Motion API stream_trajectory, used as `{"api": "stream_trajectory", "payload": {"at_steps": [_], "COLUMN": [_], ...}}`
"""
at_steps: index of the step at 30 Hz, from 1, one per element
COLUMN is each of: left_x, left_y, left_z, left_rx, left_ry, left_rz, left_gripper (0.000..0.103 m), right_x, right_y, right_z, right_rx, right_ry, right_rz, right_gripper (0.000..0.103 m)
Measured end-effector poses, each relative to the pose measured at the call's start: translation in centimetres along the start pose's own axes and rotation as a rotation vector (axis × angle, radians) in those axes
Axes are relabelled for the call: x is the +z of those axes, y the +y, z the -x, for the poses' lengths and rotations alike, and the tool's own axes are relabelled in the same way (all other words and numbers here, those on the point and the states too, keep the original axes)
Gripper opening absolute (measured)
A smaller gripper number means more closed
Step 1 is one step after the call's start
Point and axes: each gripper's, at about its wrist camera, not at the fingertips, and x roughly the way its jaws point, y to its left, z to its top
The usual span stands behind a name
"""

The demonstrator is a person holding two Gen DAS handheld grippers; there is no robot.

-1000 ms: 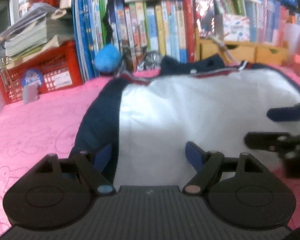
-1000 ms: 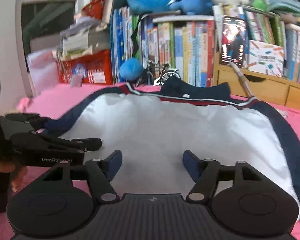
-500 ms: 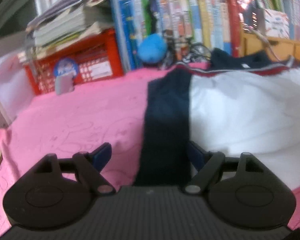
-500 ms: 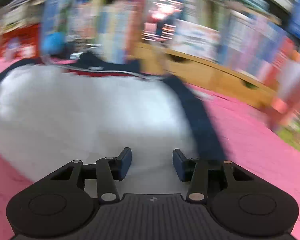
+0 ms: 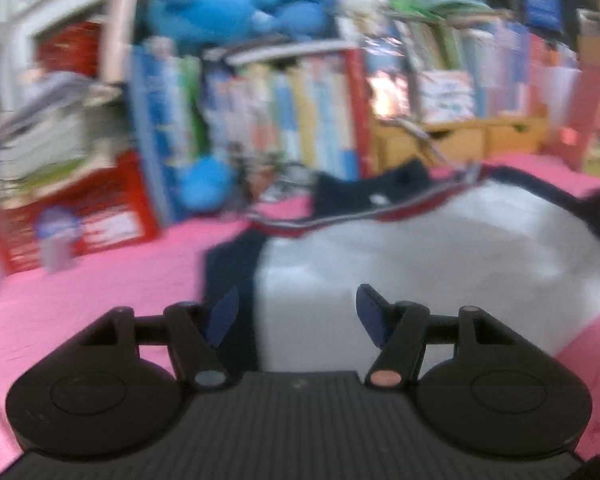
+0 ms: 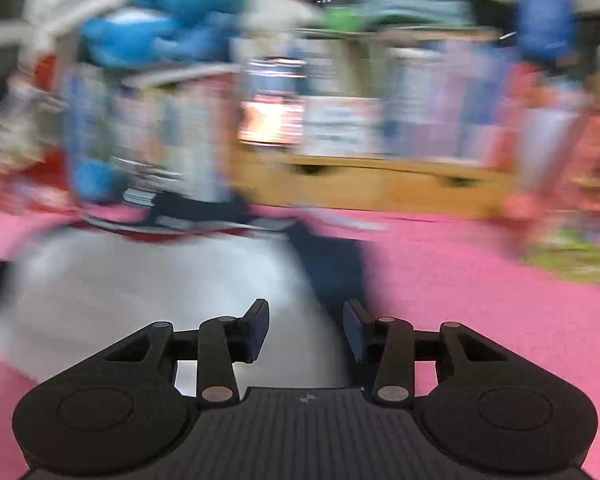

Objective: Fold clothes

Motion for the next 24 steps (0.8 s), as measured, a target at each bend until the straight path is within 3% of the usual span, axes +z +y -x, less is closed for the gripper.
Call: {"api": "stream_trajectory", "payload": {"at_steps": [2, 5, 9, 11, 12, 16, 18, 21, 24], "left_x": [0.2, 0.3, 0.8, 0.6, 0.5, 0.7, 0.7, 0.6, 0.7], "left_y": [-0.7, -1.4, -0.6, 0.4, 0.9, 1.5, 1.5, 3.2, 4.4], "left_z": [-2.4, -5.3, -6.9, -7.6, -7.9, -8.1, -8.2, -9.5, -10.3], "left_rx": [-0.018, -0.013, 0.061, 0.096, 0.088, 0.103, 0.114, 0.08, 0.056], "left_ry": [0.044, 0.082, 0.062, 0.064, 0.068, 0.057, 0.051, 0.094, 0.122], "left_rz": [-0.004, 0.019, -0.008, -0.004, 0.011, 0.019, 0.003, 0.089, 0.156], "left_gripper": [0.057, 0.057, 0.06, 0.067, 0.069, 0.07, 0.07, 0.08, 0.084], "right_x": [0.7, 1.1, 1.2, 0.9, 0.6, 0.0, -0.1, -0.1, 0.0], "right_y": [2.8, 6.2, 4.1, 1.1, -0.4, -4.4, -3.4, -2.0, -2.0], "right_z": [-2.3, -6.9, -10.5, -11.4, -11.5, -10.9, -10.5, -10.9, -11.6], "right_rx": [0.086, 0.121, -0.014, -0.114, -0.125, -0.072, -0.13, -0.187, -0.177], "right_ry": [0.024, 0.08, 0.109, 0.118, 0.11, 0.091, 0.074, 0.073, 0.102], "right_rz": [0.026, 0.082, 0.046, -0.006, -0.026, -0.1, -0.042, 0.028, 0.036], "right_gripper": [0.033, 0.028, 0.026, 0.004, 0.0, 0.0, 0.0, 0.0, 0.0]}}
